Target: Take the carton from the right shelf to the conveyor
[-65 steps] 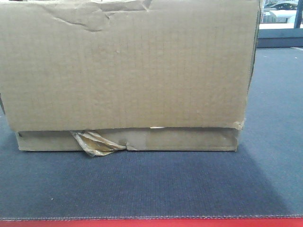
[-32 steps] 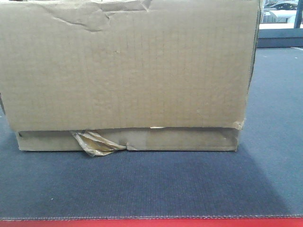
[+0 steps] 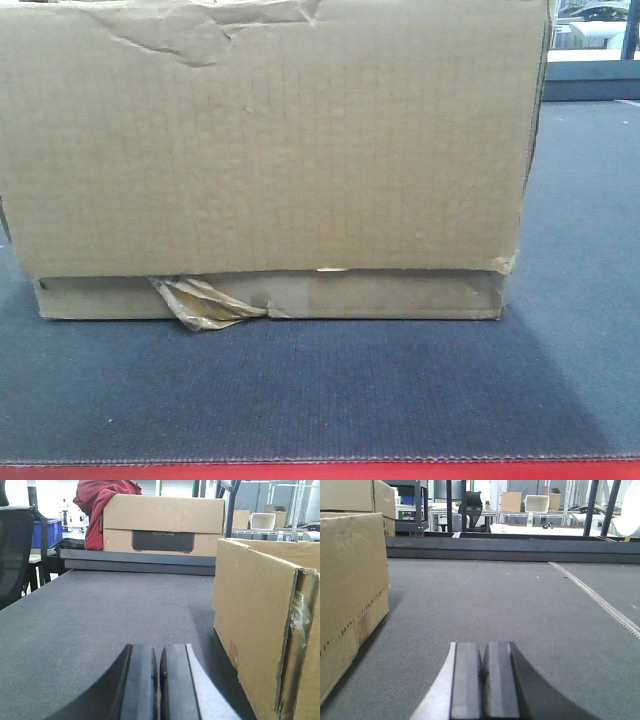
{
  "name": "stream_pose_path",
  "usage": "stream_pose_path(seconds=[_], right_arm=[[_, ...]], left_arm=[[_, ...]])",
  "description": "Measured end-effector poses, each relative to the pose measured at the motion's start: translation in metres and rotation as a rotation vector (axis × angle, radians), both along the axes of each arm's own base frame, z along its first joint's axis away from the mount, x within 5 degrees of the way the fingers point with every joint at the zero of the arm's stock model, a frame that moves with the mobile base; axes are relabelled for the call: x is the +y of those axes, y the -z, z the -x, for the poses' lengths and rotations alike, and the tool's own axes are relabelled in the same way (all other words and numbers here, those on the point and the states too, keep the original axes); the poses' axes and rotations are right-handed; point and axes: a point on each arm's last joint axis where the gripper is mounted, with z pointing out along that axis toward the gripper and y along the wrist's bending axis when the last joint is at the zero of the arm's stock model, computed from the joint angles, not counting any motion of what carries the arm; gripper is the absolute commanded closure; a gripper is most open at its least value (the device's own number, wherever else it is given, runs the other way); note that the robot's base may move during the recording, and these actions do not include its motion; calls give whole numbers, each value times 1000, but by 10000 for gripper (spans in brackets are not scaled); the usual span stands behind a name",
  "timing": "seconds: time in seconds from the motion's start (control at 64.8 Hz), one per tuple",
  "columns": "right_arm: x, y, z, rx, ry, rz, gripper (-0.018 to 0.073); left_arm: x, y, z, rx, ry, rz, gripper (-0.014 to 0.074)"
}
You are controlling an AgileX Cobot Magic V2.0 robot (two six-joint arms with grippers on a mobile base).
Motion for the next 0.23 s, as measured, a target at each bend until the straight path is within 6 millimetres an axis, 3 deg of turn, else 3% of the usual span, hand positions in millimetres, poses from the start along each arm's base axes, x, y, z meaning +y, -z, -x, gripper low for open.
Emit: stream_pose_path(seconds=[0.231], right_arm=[[0,0,0,0,0,0,637]], left_arm=[[0,0,0,0,0,0,575]])
